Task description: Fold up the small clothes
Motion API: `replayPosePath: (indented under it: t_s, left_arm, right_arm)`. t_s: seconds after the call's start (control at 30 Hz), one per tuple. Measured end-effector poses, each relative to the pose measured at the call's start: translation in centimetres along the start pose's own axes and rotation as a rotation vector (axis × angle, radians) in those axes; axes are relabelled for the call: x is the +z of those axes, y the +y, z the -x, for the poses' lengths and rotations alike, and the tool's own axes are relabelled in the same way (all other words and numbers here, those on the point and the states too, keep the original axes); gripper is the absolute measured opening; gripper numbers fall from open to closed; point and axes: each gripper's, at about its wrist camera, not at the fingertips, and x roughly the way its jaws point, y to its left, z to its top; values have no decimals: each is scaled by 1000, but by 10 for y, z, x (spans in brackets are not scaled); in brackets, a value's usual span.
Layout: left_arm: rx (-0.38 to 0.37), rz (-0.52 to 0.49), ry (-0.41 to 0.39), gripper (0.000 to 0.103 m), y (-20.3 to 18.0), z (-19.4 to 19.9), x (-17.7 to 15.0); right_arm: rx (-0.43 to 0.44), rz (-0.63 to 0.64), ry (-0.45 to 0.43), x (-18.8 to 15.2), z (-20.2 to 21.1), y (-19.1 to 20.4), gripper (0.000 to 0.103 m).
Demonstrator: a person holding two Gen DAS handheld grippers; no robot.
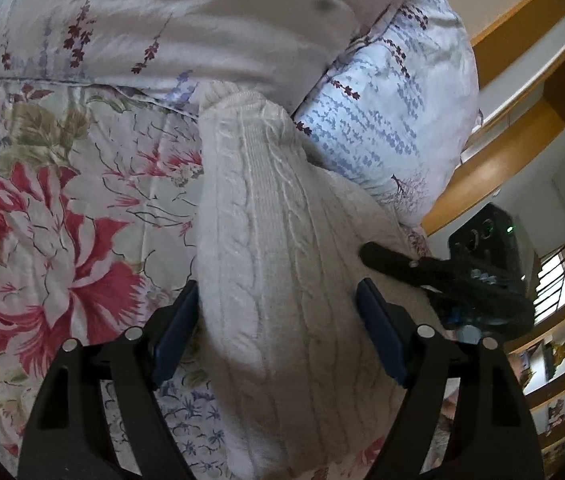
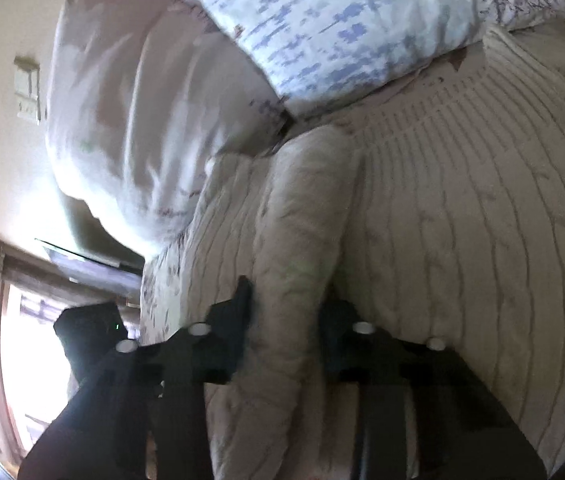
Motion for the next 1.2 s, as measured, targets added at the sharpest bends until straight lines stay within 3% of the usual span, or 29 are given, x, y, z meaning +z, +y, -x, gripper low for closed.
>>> replayPosePath:
  t_s: [0.17, 0.43, 0.6, 0.77, 1.2]
  left_arm:
    - [-17, 33, -18, 86, 5, 4, 1]
    - [-65, -5, -28, 87, -4, 8, -2]
    - [-100, -27, -14, 87, -11, 6, -6]
    - [-117, -43, -6, 87, -16, 4, -8]
    - [-140, -131, 46, 88, -34, -6, -17]
  right_arm:
    - [-108, 157, -57, -5, 11, 23, 18]
    - [-298, 380, -128, -9, 44, 57, 17]
    - [-380, 386, -158, -2, 66, 47, 17]
    - [-533, 414, -199, 1, 79, 34, 17]
    - [-631, 384, -234, 1, 90, 1, 17]
